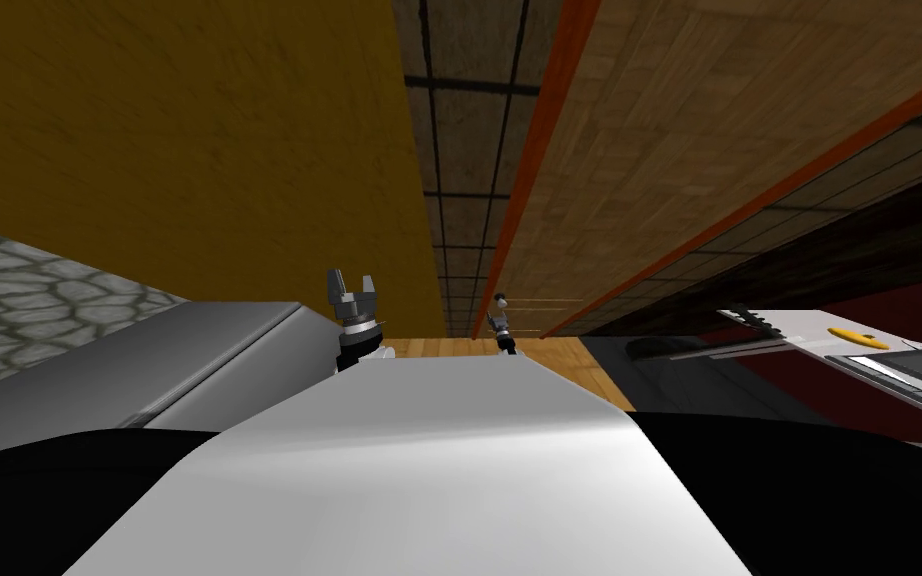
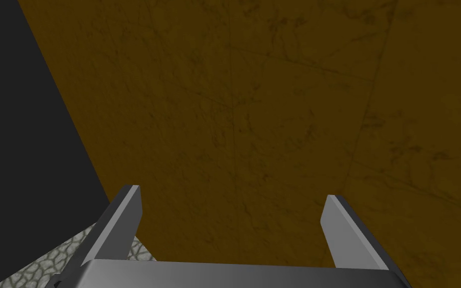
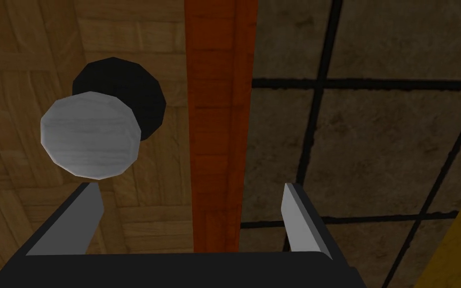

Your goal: Pull the door open

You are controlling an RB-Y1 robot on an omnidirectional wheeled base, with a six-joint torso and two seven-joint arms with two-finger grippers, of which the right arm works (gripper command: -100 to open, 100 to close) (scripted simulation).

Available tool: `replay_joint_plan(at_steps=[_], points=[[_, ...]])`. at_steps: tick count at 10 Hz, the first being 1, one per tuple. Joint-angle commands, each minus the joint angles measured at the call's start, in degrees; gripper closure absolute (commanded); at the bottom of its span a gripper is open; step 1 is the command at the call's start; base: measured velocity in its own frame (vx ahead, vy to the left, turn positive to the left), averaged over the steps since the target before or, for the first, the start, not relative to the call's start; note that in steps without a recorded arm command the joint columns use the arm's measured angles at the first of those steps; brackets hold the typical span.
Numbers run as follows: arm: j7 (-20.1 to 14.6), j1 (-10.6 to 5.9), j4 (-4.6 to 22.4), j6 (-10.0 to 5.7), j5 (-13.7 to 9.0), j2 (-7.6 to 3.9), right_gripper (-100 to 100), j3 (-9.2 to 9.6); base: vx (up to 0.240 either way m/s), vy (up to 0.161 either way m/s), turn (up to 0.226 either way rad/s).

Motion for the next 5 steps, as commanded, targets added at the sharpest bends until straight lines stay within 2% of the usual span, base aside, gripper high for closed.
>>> replay_joint_plan(at_steps=[1,3,5], points=[[1.16,-1.44,1.58,0.08,-1.58,0.00,-100,-0.15,0.065,-0.061,0.077],[2.79,-3.68,4.01,0.18,-4.02,-0.03,-100,-0.39,0.070,-0.083,0.067],[4.08,-5.46,5.94,0.25,-5.94,-0.03,-100,-0.58,0.089,-0.150,0.007]])
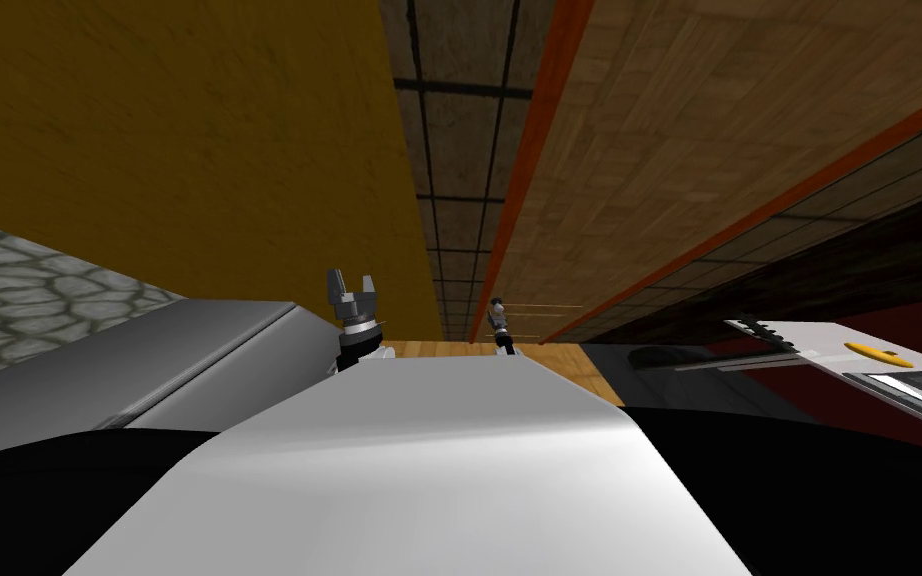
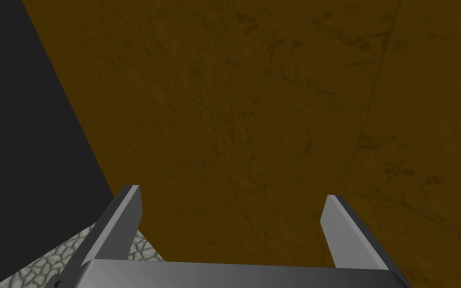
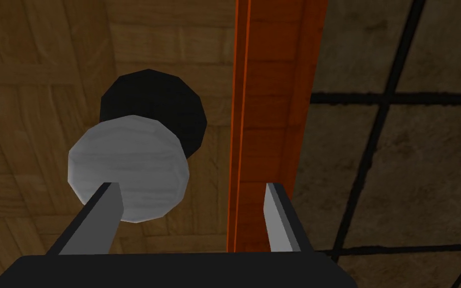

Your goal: Pull the door open

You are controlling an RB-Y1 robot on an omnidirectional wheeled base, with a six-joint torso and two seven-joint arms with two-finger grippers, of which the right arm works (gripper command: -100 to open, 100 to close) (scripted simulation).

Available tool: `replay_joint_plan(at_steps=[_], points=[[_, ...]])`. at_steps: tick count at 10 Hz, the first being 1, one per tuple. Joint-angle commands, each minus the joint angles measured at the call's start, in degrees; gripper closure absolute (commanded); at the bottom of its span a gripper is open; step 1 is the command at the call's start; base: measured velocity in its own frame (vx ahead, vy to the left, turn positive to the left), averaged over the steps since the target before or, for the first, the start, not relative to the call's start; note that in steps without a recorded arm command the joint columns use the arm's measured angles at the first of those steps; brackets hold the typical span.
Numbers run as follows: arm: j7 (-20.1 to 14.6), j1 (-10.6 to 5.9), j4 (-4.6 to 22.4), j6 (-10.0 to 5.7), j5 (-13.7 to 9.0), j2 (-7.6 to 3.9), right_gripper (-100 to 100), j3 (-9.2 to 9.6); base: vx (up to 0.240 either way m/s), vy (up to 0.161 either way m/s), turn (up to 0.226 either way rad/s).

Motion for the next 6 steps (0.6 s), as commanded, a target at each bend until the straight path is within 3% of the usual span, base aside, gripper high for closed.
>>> replay_joint_plan(at_steps=[1,2,6], points=[[0.00,0.00,0.00,0.00,0.00,0.00,-100,0.00,0.012,-0.047,0.021],[0.00,0.00,0.00,0.00,0.00,0.00,100,0.00,-0.030,0.022,-0.017],[0.00,0.00,0.00,0.00,0.00,0.00,100,0.00,-0.003,0.008,-0.006]])
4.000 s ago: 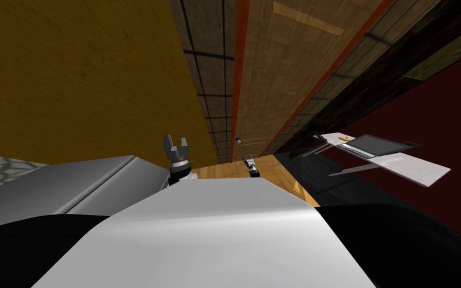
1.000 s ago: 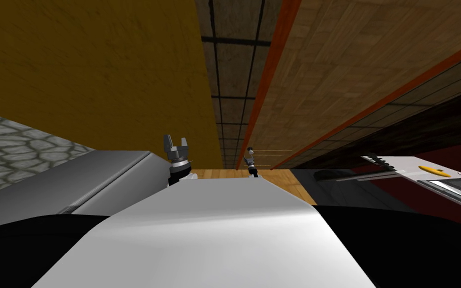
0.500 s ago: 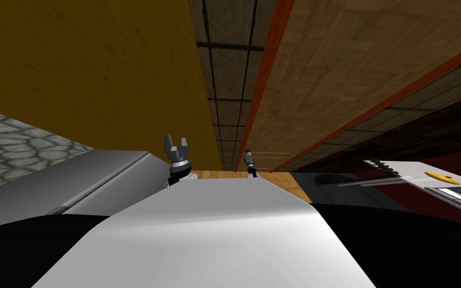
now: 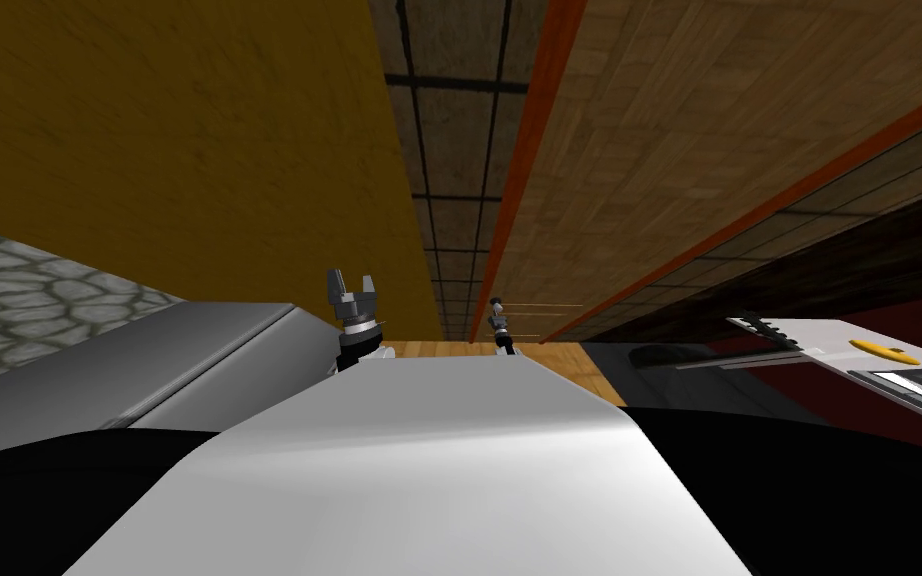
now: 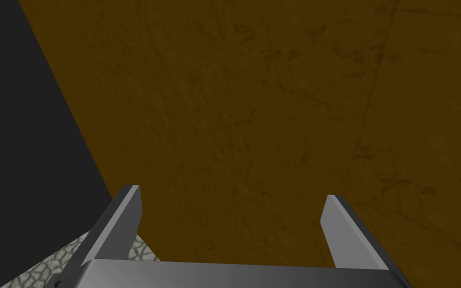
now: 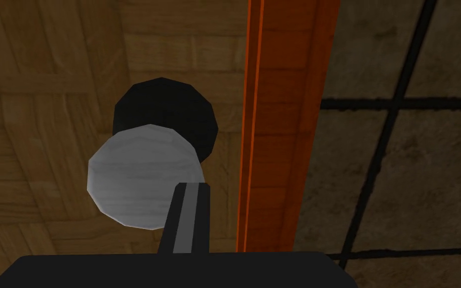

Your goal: Pull the door open

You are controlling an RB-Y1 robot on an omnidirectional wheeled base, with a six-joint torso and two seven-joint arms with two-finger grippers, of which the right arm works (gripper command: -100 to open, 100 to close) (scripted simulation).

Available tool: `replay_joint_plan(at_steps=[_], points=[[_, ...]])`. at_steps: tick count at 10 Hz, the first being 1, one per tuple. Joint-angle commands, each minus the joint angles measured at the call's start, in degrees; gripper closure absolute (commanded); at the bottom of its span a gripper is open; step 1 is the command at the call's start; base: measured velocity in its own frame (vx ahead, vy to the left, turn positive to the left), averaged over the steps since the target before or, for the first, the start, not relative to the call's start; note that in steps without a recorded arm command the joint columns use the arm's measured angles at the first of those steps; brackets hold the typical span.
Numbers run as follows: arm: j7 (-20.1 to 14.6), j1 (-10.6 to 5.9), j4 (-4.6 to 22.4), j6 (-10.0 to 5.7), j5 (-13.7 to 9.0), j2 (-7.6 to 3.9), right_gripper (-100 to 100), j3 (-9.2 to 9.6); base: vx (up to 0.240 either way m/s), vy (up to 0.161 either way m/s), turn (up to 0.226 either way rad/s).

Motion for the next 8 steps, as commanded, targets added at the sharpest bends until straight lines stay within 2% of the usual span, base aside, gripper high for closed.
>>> replay_joint_plan(at_steps=[1,2,5,6,8], points=[[0.00,-0.16,-0.02,0.14,0.00,-0.02,100,-0.01,0.000,0.000,0.000],[-0.59,0.02,-0.14,0.11,-0.07,-0.94,-100,-0.22,-0.109,0.084,0.060],[-1.45,0.00,-0.37,0.26,-0.19,-2.27,-100,-0.49,-0.181,0.112,0.015],[-1.75,-0.02,-0.48,0.31,-0.25,-2.78,-100,-0.57,-0.175,0.043,-0.017],[-2.20,-0.06,-0.68,0.38,-0.38,-3.54,-100,-0.66,-0.199,-0.041,-0.030]])
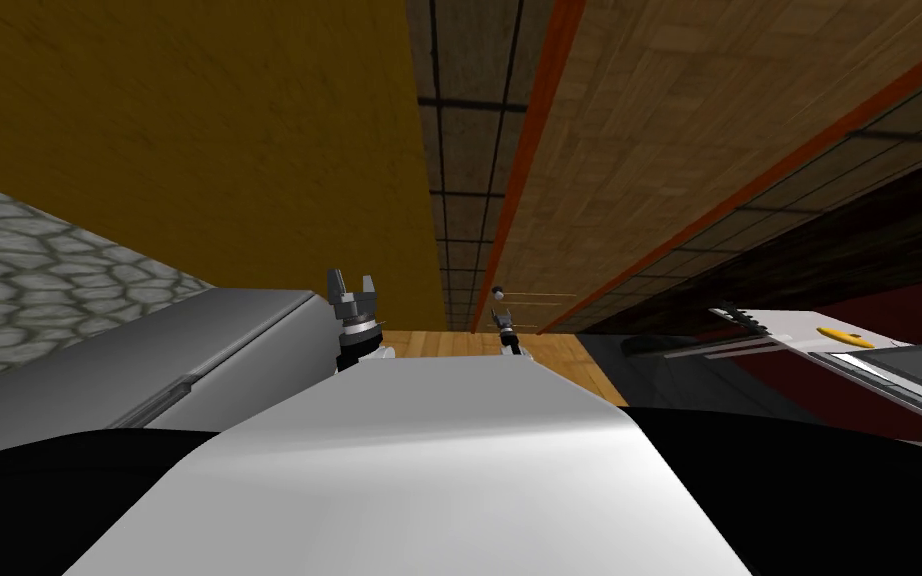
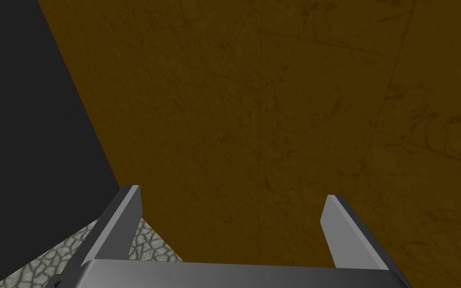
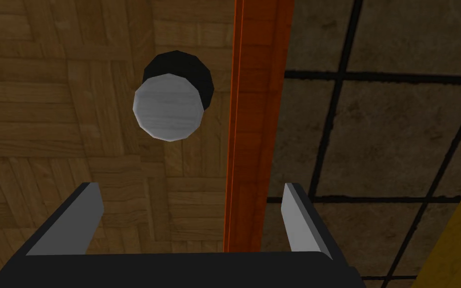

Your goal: Pull the door open

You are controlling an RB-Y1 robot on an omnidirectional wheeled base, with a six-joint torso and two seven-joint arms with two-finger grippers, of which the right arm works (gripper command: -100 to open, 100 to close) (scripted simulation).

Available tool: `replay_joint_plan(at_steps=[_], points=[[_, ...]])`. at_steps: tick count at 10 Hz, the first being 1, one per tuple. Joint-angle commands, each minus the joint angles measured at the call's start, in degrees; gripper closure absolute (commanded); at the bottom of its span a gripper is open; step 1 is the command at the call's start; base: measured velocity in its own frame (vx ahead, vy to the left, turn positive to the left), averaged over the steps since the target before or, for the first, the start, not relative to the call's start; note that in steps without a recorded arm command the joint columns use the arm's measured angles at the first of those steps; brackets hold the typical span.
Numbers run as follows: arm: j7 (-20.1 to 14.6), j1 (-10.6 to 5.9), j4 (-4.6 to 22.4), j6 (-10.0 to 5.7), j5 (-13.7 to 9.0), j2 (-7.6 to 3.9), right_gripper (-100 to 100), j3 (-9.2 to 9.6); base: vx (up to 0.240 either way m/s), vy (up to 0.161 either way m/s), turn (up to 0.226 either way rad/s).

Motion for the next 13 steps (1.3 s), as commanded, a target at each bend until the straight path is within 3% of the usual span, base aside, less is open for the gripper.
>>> replay_joint_plan(at_steps=[1,3,5,9,11,12,13], points=[[0.00,0.00,0.00,0.00,0.00,0.00,-100,0.00,-0.100,-0.034,-0.002],[-0.29,0.33,1.20,-0.84,-1.41,-1.47,-100,-2.12,0.094,-0.012,0.259],[-0.29,0.33,1.20,-0.84,-1.41,-1.47,-100,-2.12,0.106,-0.014,0.043],[-0.76,0.96,3.37,-2.35,-4.07,-4.17,-100,-6.11,0.128,-0.017,0.245],[-0.69,0.51,3.98,-2.83,-3.97,-4.07,-100,-5.98,0.077,-0.026,0.081],[-0.69,0.51,3.98,-2.83,-3.97,-4.07,100,-5.98,-0.001,-0.003,-0.035],[-0.69,0.51,3.98,-2.83,-3.97,-4.07,100,-5.98,-0.012,-0.003,-0.009]])
